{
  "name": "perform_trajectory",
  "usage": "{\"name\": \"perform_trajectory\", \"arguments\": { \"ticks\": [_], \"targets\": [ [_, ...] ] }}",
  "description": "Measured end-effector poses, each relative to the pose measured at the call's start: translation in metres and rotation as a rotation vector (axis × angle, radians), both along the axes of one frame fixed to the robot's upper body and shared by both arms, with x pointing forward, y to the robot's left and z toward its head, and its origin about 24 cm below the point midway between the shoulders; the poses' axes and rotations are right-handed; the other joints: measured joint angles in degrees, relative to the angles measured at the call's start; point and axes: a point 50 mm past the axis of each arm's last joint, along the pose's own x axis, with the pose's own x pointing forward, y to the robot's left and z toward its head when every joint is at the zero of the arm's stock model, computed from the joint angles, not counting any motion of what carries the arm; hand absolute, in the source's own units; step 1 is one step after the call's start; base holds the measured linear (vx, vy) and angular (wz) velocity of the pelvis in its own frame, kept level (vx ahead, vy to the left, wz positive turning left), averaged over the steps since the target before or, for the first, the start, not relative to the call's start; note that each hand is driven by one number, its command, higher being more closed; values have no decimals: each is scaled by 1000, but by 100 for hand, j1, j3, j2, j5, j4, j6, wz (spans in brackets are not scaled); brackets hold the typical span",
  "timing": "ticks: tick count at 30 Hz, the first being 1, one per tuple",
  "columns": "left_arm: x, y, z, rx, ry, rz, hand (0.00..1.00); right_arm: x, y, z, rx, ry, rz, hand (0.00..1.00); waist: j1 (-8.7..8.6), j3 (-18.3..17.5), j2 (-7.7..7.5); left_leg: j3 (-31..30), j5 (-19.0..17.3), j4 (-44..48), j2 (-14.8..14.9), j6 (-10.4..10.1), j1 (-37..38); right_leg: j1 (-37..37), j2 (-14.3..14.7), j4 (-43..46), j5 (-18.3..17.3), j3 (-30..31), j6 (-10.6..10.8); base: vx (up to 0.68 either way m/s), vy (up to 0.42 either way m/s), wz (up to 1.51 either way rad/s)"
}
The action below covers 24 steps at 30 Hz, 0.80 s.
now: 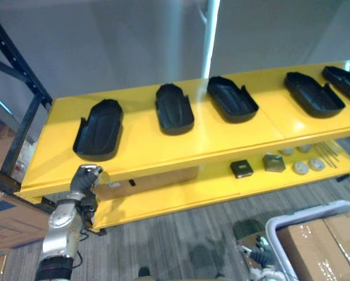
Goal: Walk over and take plastic housings, then place them on the shelf
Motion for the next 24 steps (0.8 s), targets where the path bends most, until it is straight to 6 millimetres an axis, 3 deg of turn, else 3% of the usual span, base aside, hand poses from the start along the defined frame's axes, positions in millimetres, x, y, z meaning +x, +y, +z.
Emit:
{"name": "perform_trajectory", "arguments": {
  "ticks": [12,24],
  "targets": [
    [5,7,-5,-4,25,83,100,-10,-1,-2,11,23,6,0,-54,-3,-4,131,-7,-1,-5,9,27,-35,1,-77,91,143,4,-23,4,-6],
    [13,21,-3,20,43,166,100,-18,-3,-4,17,42,11,0,-304,8,70,254,-21,6,-3,14,133,-22,-1,-55,98,245,10,-10,3,-4]
  ]
}}
